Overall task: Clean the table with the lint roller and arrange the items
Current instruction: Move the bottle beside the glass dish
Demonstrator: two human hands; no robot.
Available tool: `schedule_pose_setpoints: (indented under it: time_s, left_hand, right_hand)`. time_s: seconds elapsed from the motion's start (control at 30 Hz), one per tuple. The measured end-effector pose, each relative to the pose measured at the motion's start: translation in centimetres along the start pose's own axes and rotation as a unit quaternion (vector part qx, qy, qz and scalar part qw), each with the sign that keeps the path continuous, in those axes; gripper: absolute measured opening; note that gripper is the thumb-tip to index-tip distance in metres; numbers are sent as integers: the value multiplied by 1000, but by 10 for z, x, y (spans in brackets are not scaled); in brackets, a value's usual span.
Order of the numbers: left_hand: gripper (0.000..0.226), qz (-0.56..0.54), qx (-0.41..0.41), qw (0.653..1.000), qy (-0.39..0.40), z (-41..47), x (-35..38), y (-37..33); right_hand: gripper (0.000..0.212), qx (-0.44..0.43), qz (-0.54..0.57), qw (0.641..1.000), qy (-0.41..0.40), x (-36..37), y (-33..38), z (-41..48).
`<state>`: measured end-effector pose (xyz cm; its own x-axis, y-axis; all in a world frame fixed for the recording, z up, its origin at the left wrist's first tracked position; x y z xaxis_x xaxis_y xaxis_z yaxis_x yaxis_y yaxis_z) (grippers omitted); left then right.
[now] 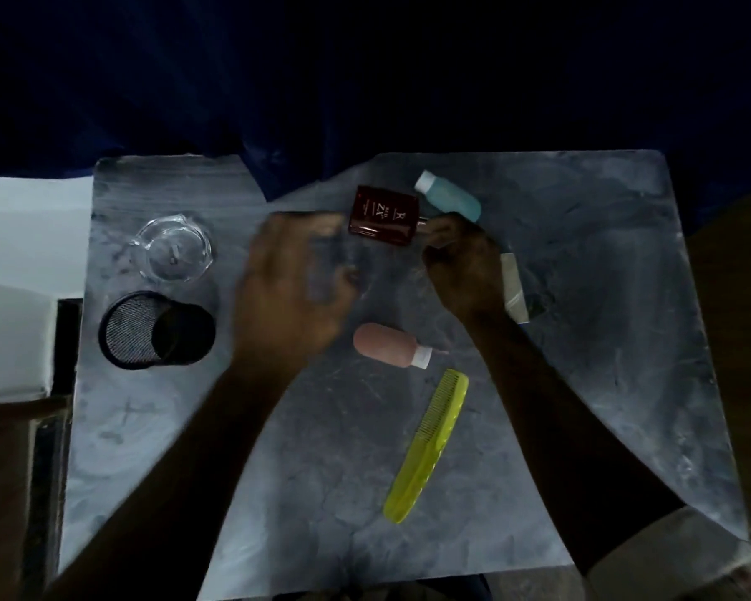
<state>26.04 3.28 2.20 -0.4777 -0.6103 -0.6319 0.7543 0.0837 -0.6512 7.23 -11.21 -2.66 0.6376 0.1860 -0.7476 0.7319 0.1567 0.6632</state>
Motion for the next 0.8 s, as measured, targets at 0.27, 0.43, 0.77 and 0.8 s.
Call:
schedule_pose_setpoints:
  time_s: [0.27,0.43,0.77,0.8]
  left_hand:
    - [69,161,64,939,296,56,130,-2]
    - [71,243,55,918,308,78,146,2]
    - [73,274,83,899,332,82,142,-9]
    - [75,272,85,901,328,81,138,-7]
  right_hand:
    - [24,-25,-176,984,-34,2,-20,31]
    - [27,-42,-198,979,-11,8,-31,42]
    - [24,-60,-161,984,55,4,-35,49]
    - [24,-54,-142,987,57,2,-34,49]
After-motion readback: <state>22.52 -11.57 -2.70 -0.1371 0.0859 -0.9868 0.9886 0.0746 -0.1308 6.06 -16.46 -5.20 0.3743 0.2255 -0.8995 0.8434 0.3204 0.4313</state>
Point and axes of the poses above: each hand's wrist, its own z-axis towards the middle knuckle, its own x-axis out of the palm, y = z × x, the point moved 4 cm from there along z, towards the middle knuckle, and after that the axes turned 6 degrees about -y, right-handed, at the moved point
